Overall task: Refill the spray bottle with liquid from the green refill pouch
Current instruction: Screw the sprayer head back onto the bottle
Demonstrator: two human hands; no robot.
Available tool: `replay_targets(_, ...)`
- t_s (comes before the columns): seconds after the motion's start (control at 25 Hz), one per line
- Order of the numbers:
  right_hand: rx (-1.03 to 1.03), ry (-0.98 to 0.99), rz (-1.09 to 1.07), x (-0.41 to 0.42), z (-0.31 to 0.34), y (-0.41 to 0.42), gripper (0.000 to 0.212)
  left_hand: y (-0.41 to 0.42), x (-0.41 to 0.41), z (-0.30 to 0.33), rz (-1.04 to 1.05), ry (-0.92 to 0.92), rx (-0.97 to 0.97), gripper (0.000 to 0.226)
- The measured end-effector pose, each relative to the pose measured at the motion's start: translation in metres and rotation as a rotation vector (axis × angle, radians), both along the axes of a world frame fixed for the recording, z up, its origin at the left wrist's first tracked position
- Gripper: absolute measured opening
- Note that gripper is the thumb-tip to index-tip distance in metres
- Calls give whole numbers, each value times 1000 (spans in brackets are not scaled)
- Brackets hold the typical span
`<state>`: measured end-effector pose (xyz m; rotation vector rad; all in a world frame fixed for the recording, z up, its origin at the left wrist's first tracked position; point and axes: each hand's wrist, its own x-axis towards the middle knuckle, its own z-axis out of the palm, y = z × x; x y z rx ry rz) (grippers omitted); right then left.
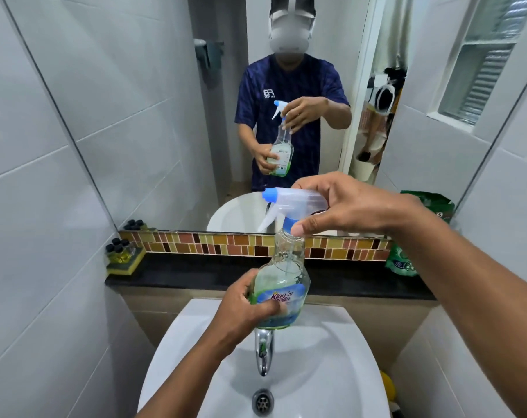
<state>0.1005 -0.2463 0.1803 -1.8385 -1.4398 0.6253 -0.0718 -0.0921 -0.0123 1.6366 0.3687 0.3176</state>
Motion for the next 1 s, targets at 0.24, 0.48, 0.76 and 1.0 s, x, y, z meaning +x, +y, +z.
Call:
replay_targets(0.24, -152, -266, 51, -5, 16, -2, 36, -12, -3, -2, 10, -3, 0, 55)
replay_targets(0.48, -205, -340, 28, -13, 21, -2, 45, -12, -6, -1, 14, -10, 13, 54)
replay_targets(0.76, -202, -365, 63, -17, 30, -4, 31, -12, -7, -1, 17, -6, 17, 52)
replay_targets(1.0, -252, -388, 110, -13, 35, -4, 32, -15, -6, -1, 2, 9, 4, 55)
